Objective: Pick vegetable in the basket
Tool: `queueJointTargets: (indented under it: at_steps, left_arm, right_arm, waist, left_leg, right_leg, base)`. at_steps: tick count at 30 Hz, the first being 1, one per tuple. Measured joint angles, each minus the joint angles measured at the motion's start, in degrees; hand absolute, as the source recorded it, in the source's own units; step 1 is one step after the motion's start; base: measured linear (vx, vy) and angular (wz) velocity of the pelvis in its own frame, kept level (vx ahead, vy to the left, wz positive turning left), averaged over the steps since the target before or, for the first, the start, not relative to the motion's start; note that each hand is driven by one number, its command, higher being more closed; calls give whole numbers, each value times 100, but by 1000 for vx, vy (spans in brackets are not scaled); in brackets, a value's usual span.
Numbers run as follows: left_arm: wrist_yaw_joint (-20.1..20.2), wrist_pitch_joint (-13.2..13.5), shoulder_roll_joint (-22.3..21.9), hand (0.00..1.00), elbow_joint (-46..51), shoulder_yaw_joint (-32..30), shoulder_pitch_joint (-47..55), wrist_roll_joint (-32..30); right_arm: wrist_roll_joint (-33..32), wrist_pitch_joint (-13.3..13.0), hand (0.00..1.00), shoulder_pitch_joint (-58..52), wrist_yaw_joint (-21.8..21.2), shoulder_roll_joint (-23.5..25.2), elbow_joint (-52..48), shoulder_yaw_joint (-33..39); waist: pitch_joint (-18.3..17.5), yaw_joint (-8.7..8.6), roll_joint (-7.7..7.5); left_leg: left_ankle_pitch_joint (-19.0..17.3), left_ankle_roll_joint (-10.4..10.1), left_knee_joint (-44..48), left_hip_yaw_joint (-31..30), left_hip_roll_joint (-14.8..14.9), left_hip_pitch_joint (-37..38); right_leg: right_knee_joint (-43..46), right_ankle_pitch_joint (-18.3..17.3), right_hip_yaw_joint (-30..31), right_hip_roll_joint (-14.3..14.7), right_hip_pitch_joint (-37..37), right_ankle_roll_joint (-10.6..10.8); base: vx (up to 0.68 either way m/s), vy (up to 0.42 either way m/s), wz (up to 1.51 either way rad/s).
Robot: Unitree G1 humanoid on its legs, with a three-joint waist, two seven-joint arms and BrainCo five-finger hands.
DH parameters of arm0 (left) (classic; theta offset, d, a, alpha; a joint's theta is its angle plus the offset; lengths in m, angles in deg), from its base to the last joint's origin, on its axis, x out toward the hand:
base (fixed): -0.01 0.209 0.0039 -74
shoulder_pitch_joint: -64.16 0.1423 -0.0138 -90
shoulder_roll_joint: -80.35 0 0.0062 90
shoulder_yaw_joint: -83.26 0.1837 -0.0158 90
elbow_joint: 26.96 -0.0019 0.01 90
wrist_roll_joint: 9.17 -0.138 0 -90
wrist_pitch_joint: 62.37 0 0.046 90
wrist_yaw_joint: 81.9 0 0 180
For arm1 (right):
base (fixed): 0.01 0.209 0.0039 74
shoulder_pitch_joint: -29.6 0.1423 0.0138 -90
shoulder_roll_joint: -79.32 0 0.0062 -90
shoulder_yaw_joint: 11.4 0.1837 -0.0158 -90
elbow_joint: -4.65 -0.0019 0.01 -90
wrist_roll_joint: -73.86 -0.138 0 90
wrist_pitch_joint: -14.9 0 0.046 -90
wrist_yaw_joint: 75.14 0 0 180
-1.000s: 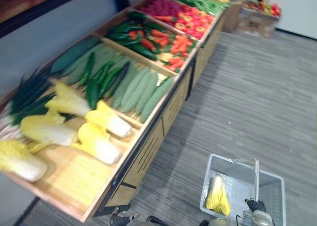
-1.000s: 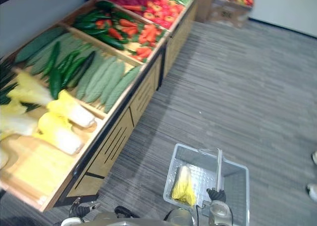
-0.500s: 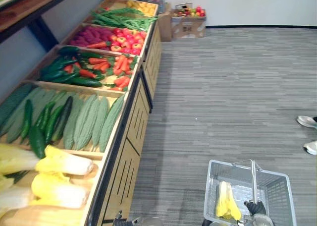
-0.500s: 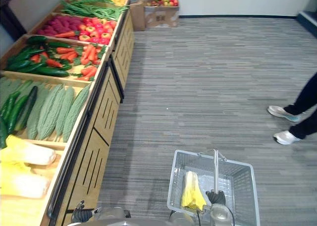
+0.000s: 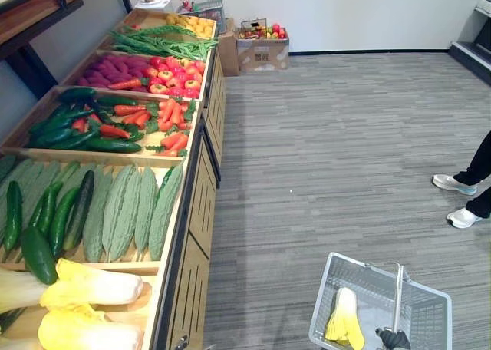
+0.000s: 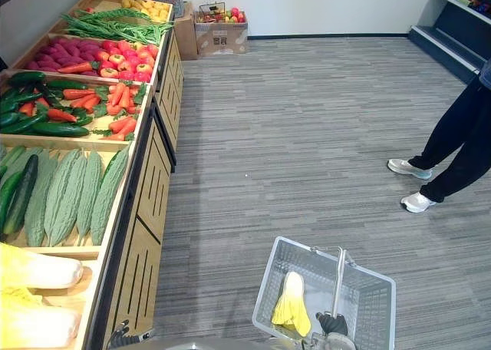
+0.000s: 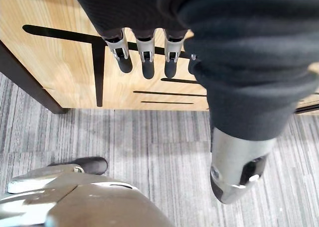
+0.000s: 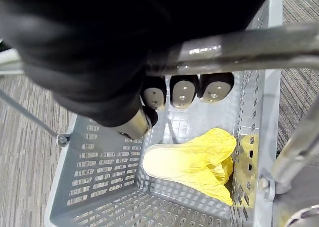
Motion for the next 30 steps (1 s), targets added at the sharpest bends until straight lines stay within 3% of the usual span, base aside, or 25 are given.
queueJointTargets:
  at_steps: [10, 15, 18, 20, 21, 22, 23, 24, 25, 26, 28, 30]
  left_arm:
    - [250, -9, 20, 0, -216, -93, -6, 389]
    - [307, -10, 62, 0, -210, -4, -22, 455]
    - [308, -14, 137, 0, -205, 68, -122, 456]
    - [304, -19, 70, 0, -201, 54, -69, 456]
    - [306, -20, 10, 0, -181, -16, 28, 473]
    - [311, -13, 22, 0, -150, -149, 51, 553]
    - [314, -15, 30, 0, -129, -230, 11, 610]
    - [320, -12, -11, 0, 1, -282, -13, 662]
    - [330, -13, -8, 0, 91, -314, -15, 677]
    - [331, -14, -3, 0, 82, -323, -3, 681]
    - [330, -31, -88, 0, 69, -302, 35, 679]
    - [335, -31, -182, 0, 71, -293, 79, 666]
  right_arm:
    - [-226, 140, 100, 20, -133, 17, 220, 130]
    - [214, 213, 100, 189, -116, -8, 211, 121]
    - [362, 198, 100, 277, -113, -8, 209, 46]
    - [361, 192, 100, 277, -104, -62, 208, -39]
    - [362, 184, 100, 269, -107, -105, 208, -120]
    - [359, 173, 100, 253, -106, -112, 205, -170]
    - [356, 157, 100, 244, -106, -124, 218, -168]
    - [350, 153, 100, 214, -92, -115, 224, -67]
    - [344, 165, 100, 210, -84, -125, 223, -22]
    - [345, 181, 100, 208, -86, -133, 217, -34]
    - [345, 222, 100, 331, -83, -241, 209, -44]
    - [343, 248, 100, 417, -69, -300, 215, -51]
  waist:
    - [-107, -3, -41]
    - [-25, -13, -39]
    - [138, -61, -113]
    - [216, -54, 59]
    - [214, -35, 154]
    - [219, -13, 140]
    - [235, -45, 140]
    - [319, -18, 82]
    - [423, 133, -41]
    - [457, 163, -109]
    - [530, 179, 38]
    - [569, 197, 153]
  left_leg:
    - [75, -5, -192, -87, 21, 108]
    - [53, -34, -39, 27, 81, 34]
    - [-322, -92, 689, 13, 163, -294]
    - [-801, -217, 1460, -2, 417, -579]
    - [-991, -396, 1878, 3, 637, -668]
    - [-1064, -530, 2482, 21, 770, -883]
    - [-1029, -545, 2936, 1, 824, -1098]
    - [-634, -696, 3715, 18, 915, -1490]
    - [-31, -768, 4242, 19, 892, -1793]
    - [44, -750, 4425, 23, 854, -1928]
    - [-301, -677, 4072, 21, 710, -2135]
    - [-267, -603, 2902, 51, 533, -2194]
  right_leg:
    - [-89, 1, -165, -2, 113, 1]
    - [392, -122, -176, -13, -130, -41]
    - [929, -453, -291, -69, -308, -70]
    - [1190, -682, -325, 77, -306, -221]
    - [1395, -815, -415, 226, -286, -389]
    - [1550, -1013, -519, 229, -295, -316]
    - [1607, -1106, -599, 243, -302, -268]
    - [1680, -1186, -654, 230, -228, -301]
    - [1637, -1201, -605, 147, -98, -326]
    - [1583, -1207, -596, 97, -68, -334]
    - [1425, -1205, -554, 75, 92, -339]
    - [1308, -1205, -449, 65, 80, -340]
  base:
    - [-3, -13, 5]
    - [-41, -31, -10]
    - [-95, -37, 10]
    - [-86, -70, -8]
    - [-5, -104, -7]
    - [18, -87, 14]
    - [-17, -96, 45]
    - [-29, -163, 33]
    - [-27, -163, 15]
    - [36, -183, -1]
    - [70, -70, 4]
    - [133, 44, -16]
